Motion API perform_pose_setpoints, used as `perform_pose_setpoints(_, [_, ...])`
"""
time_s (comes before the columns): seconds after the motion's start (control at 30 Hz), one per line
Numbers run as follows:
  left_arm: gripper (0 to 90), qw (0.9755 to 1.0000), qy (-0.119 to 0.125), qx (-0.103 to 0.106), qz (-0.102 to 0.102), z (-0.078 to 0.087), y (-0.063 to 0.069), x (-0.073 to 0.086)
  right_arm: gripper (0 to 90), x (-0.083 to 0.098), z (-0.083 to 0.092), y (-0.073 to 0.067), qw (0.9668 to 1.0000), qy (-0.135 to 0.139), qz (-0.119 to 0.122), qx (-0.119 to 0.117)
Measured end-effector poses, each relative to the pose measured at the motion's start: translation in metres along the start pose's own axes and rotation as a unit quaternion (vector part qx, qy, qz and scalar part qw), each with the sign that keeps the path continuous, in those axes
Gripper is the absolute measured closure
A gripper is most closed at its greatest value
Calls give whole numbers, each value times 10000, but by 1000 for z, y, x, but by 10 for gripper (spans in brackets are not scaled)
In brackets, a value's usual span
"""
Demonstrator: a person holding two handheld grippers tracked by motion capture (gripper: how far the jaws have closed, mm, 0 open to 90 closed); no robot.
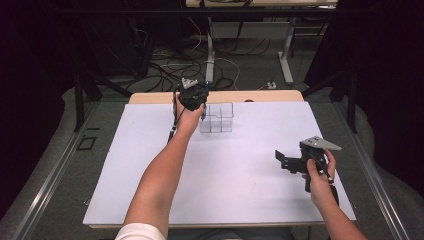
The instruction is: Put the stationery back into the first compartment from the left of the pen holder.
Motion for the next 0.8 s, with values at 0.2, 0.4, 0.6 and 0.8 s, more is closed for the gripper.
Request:
perform_pose_setpoints(0.2, [616, 9999, -53, -101, 126, 5, -5, -4, 0, 0, 0, 0, 10000, -13, 51, -21])
perform_pose_setpoints(0.4, [528, 9998, -118, -43, 147, 14, -7, -8, 0, 0, 0, 0, 10000, -20, 70, -19])
perform_pose_setpoints(0.6, [475, 9997, -90, 37, 209, 22, -5, -15, 0, 0, 0, 0, 9999, -1, 101, 6])
perform_pose_setpoints(0.8, [415, 9999, 3, -18, 115, 33, -3, -26, 0, -1, 0, 2, 9999, 1, 112, -41])
Point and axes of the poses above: each handheld gripper's, and its own axes: z roughly backward along the jaws, x roughly out of its underside, y roughly to its right, the point moved 8 cm from there along -z, roughly forward along the jaws, and after that the axes turned 14 degrees about y, right-handed, at the moved point
